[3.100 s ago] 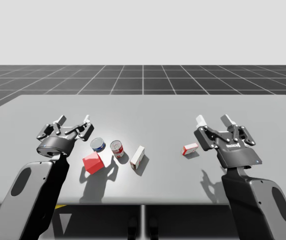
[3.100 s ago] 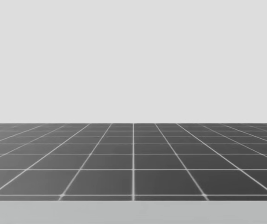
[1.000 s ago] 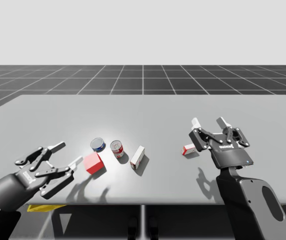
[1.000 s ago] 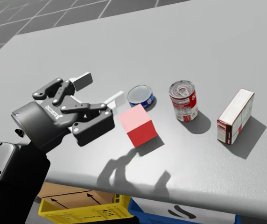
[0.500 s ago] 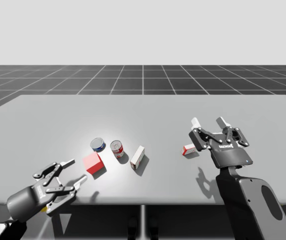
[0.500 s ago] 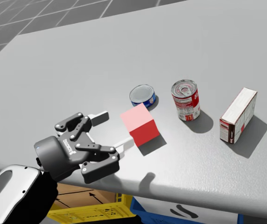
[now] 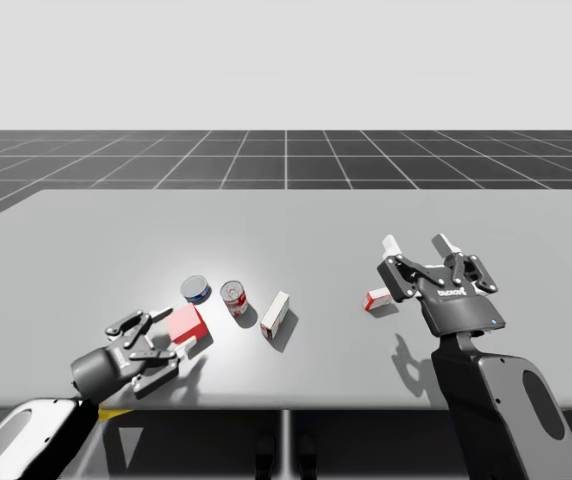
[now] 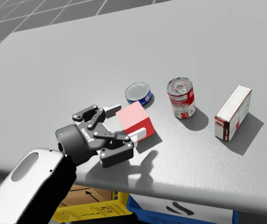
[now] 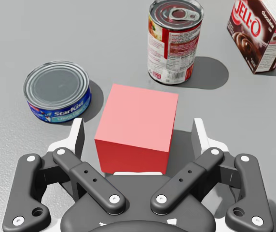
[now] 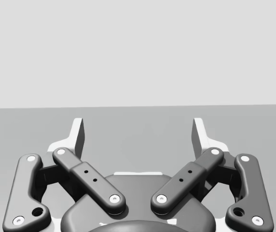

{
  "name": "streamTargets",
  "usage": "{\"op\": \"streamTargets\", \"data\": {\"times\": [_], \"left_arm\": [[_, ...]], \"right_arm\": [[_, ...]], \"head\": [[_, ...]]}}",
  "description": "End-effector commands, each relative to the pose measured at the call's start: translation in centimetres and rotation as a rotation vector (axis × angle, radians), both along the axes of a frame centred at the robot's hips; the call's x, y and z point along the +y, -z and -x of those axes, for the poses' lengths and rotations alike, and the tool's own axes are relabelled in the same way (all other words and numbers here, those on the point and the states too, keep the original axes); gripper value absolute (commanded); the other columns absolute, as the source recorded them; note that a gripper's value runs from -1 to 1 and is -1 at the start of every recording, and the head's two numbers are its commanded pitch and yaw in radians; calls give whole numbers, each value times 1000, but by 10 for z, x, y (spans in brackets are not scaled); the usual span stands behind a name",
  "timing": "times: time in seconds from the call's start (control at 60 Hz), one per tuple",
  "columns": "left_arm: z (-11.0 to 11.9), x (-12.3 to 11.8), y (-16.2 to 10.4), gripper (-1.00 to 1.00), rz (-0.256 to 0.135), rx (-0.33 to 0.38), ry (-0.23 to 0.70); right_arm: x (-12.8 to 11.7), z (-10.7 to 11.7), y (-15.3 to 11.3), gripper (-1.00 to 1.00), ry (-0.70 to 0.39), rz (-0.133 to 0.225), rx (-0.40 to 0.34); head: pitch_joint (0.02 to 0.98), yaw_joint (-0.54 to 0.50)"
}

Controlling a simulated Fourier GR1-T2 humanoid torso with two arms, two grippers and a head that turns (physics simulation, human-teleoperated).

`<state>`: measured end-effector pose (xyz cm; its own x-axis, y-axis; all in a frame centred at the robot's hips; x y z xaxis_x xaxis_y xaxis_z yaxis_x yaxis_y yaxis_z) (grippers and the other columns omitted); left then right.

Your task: Find the red cube and pick it up.

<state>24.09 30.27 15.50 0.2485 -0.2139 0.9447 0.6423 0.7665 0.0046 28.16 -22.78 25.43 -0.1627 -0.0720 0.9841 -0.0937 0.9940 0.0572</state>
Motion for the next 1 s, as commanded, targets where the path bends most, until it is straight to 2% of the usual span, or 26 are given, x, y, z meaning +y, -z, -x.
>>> {"op": "streamTargets", "data": {"times": [0.017, 0.167, 0.183, 0.2, 0.217, 0.233, 0.267, 0.4, 0.717, 1.0], "left_arm": [[-12, -7, 7, -1000, -11, 17, 7], [-15, -9, 14, -1000, -25, 59, 25], [-14, -9, 14, -840, -25, 58, 24], [-14, -9, 15, 206, -26, 55, 22], [-13, -9, 16, 645, -26, 57, 23], [-12, -9, 16, 920, -26, 59, 27], [-10, -9, 18, 1000, -28, 61, 42], [-7, -11, 20, 1000, -42, 67, 61], [-2, -16, 26, 1000, -72, 71, 116], [3, -20, 28, 1000, -102, 67, 147]], "right_arm": [[-1, 1, 0, -1000, 1, -1, 0], [0, 1, 0, -1000, 1, -2, 2], [-1, 1, 0, -1000, 1, -2, 2], [-1, 1, 0, -1000, 1, -3, 2], [-1, 1, 0, -1000, 1, -3, 2], [-1, 1, 0, -1000, 1, -3, 2], [-1, 1, 0, -1000, 1, -3, 2], [-1, 1, -1, -1000, 2, -6, 2], [-3, 0, -1, -1000, 5, -5, 0], [-3, -1, -1, -1000, 7, -5, -1]], "head": [[892, 395], [889, 393], [889, 393], [888, 392], [888, 392], [887, 392], [885, 391], [857, 391], [601, 406], [469, 411]]}}
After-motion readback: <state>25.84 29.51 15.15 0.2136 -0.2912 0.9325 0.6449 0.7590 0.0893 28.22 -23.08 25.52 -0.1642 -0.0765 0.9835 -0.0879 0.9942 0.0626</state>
